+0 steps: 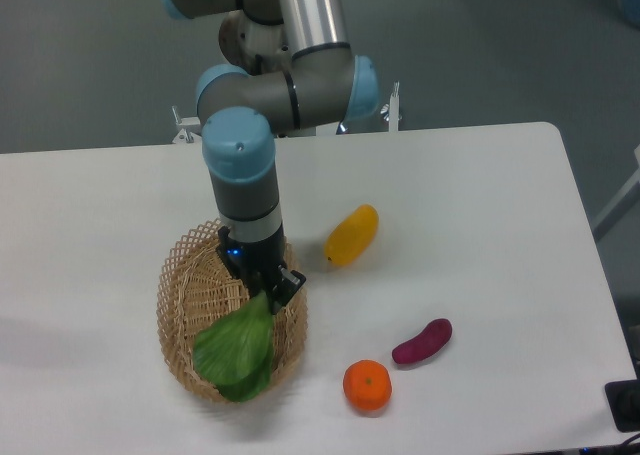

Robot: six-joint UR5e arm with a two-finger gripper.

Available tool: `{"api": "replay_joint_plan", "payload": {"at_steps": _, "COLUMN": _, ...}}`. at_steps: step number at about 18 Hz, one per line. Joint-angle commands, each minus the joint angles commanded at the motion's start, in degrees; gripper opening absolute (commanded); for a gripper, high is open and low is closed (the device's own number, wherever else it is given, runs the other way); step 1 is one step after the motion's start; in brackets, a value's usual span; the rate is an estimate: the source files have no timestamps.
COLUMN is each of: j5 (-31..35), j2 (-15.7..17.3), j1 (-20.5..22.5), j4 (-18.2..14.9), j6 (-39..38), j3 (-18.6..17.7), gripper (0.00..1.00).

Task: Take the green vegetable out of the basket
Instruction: 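Lift the bok choy out of the basket and carry it aside, then hold the bok choy raised above the table beside the sweet potato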

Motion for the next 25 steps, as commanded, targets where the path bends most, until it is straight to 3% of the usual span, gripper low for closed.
{"api": "replay_joint_plan", "payload": {"at_steps": 7, "j5": -2.9, "j2": 1.41, "j1": 6.94, "j4": -0.7, "j6": 6.05, "j3": 0.71, "gripper": 0.4}}
{"api": "replay_joint_plan", "payload": {"at_steps": 11, "j5": -4.05, "j2": 2.11, "j1": 12.12, "j4": -5.96, "j6": 13.96, "j3": 2.37, "gripper": 0.41}}
{"api": "replay_joint_plan", "payload": {"at_steps": 15, "j5": -4.22, "j2": 2.29, "j1": 16.78, "j4": -8.52, "j6": 20.02, "j3": 3.61, "gripper": 0.41}}
{"api": "replay_joint_plan", "payload": {"at_steps": 25, "j5": -4.4, "j2": 2.29, "j1": 21.36, "j4": -8.7, "j6": 25.05, "j3": 3.7, "gripper": 0.41}}
